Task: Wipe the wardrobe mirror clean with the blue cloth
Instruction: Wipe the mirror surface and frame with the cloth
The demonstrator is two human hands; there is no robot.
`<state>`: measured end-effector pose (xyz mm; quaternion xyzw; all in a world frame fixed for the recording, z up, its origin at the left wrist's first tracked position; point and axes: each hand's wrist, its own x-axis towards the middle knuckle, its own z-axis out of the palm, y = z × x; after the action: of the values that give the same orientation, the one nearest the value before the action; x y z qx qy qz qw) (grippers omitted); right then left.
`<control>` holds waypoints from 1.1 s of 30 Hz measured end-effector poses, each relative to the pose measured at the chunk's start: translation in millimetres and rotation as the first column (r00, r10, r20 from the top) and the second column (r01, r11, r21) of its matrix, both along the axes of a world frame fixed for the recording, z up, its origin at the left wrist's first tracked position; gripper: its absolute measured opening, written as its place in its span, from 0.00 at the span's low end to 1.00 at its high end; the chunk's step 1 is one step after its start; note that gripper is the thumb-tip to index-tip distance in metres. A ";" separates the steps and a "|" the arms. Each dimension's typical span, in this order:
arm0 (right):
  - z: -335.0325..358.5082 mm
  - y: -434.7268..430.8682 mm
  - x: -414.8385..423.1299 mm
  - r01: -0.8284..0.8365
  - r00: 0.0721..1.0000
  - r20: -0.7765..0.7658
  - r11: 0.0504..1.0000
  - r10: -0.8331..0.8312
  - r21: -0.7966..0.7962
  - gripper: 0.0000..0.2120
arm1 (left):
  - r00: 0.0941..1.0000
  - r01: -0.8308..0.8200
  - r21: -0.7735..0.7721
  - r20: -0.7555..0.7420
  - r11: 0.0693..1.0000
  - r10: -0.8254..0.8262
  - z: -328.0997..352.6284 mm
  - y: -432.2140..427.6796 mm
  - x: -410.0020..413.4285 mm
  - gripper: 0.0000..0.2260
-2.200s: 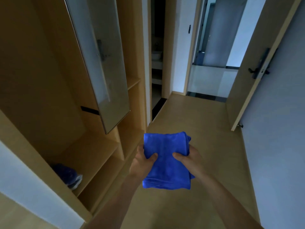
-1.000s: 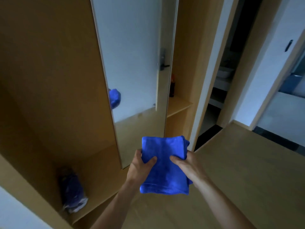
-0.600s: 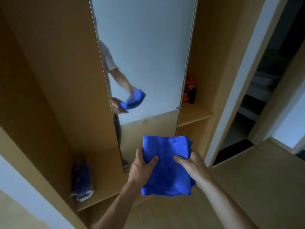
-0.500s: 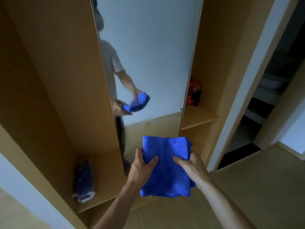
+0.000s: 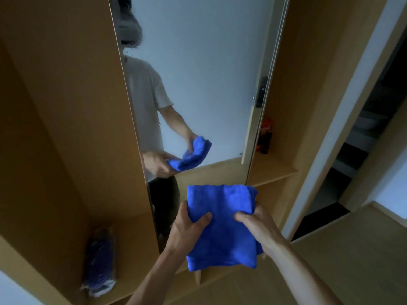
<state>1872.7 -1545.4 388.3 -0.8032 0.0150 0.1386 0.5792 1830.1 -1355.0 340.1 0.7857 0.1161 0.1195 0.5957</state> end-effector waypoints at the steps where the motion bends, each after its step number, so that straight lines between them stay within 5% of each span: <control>1: 0.3 1.7 2.4 -0.010 1.000 0.005 1.000 0.010 0.008 0.07 | 1.000 -0.002 -0.014 -0.003 1.000 0.002 1.0 0.2 2.1 0.13; 14: 16.5 -22.2 66.2 -0.216 0.975 0.111 0.947 0.194 0.238 0.04 | 0.986 -0.096 -0.153 0.122 0.984 0.115 49.0 -17.4 21.9 0.16; 24: 42.3 -51.1 95.8 -0.446 0.879 0.100 0.729 0.466 0.520 0.19 | 0.959 -0.139 -0.303 0.195 0.943 0.204 78.2 -52.6 19.9 0.09; 33: 52.7 -49.4 97.6 -0.530 0.800 0.112 0.608 0.589 0.591 0.23 | 0.975 -0.038 -0.411 0.184 0.911 0.123 92.9 -56.7 18.7 0.15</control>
<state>1970.3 -1594.9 441.0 -0.5359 -0.2540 0.3474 0.7263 1848.9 -1411.6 433.0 0.6232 0.1085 0.1981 0.7488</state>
